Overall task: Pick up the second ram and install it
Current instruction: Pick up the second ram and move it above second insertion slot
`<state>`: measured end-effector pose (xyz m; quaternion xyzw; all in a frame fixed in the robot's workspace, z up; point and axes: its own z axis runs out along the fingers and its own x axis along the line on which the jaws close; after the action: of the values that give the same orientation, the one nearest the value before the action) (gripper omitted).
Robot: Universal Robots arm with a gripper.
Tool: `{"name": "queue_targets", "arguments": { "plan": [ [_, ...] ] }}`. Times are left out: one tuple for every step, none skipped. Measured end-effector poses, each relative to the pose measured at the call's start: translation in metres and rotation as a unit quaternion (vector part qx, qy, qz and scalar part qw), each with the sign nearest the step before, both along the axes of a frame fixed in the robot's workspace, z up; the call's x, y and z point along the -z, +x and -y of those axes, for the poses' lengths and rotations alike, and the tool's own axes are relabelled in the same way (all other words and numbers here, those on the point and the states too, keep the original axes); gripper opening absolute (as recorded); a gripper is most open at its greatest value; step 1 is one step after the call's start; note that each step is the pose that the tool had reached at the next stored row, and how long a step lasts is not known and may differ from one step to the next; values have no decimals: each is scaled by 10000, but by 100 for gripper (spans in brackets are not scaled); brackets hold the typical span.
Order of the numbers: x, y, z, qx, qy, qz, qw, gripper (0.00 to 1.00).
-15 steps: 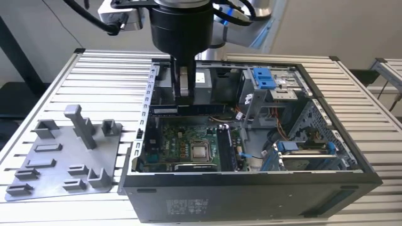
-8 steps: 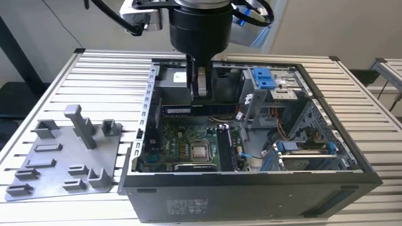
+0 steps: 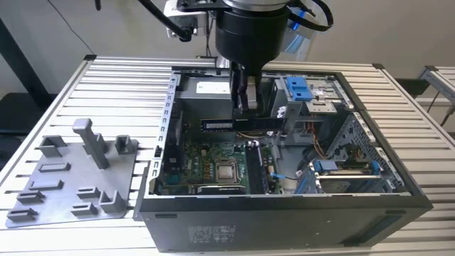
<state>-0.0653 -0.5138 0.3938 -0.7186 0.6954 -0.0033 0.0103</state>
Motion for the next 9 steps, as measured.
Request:
{"name": "queue_targets", "arguments": {
  "plan": [
    [0,29,0,0,0,0,10000,14],
    [0,58,0,0,0,0,10000,14],
    [0,86,0,0,0,0,10000,14],
    [0,114,0,0,0,0,10000,14],
    [0,144,0,0,0,0,10000,14],
    [0,172,0,0,0,0,10000,14],
    [0,200,0,0,1,0,10000,14],
    [0,229,0,0,0,0,10000,14],
    [0,257,0,0,0,0,10000,14]
  ]
}}
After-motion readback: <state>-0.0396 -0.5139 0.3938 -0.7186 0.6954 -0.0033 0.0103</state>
